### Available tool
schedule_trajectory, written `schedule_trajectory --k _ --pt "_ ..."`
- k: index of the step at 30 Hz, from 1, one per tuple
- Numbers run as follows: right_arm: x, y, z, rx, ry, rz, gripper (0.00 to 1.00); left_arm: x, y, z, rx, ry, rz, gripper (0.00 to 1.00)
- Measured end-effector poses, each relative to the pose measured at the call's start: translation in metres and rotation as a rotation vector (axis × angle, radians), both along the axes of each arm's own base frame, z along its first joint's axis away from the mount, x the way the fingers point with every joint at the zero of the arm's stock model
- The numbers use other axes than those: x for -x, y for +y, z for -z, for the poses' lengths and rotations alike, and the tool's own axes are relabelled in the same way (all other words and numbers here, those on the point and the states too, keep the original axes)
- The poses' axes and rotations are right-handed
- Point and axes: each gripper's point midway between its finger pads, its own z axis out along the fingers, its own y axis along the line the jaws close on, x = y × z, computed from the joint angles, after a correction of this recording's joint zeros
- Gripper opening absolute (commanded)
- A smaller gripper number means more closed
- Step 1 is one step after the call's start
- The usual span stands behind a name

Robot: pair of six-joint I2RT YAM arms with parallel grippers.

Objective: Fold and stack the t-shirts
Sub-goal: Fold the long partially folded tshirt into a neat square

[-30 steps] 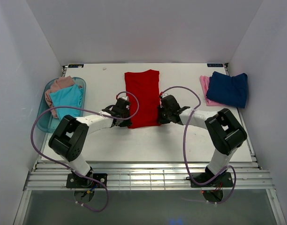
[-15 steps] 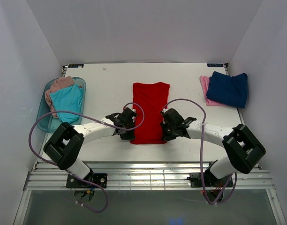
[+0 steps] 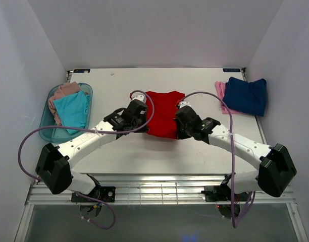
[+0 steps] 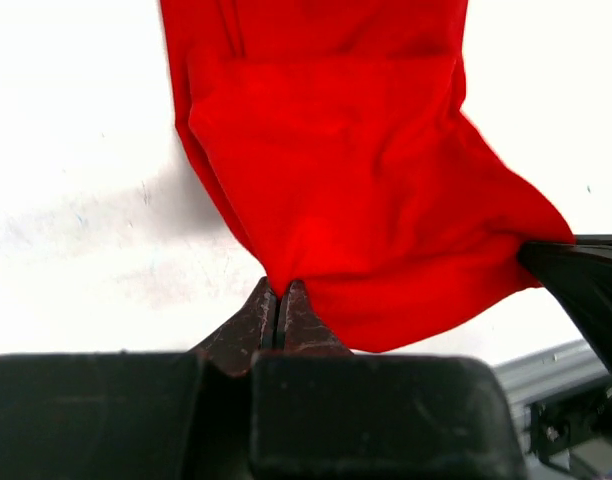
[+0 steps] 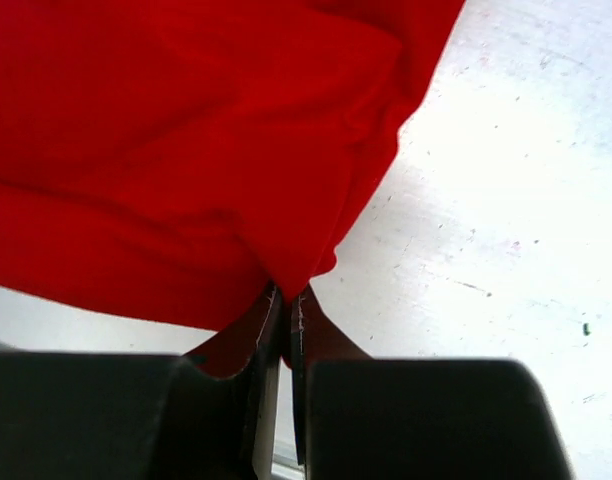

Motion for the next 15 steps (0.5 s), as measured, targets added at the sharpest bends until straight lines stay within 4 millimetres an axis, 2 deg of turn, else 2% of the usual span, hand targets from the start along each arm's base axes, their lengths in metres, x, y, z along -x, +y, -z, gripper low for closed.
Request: schedule_trajectory --k 8,15 --pt "-0.032 -0.002 0.013 0.122 -0.047 0.055 0.08 -0.027 0.001 -0.003 -0.033 -0.12 -0.029 0.0" --pt "-0.075 0.006 -0.001 0.184 -0.133 0.081 0.08 -0.052 0.001 -0.002 -0.051 -0.193 -0.049 0.0"
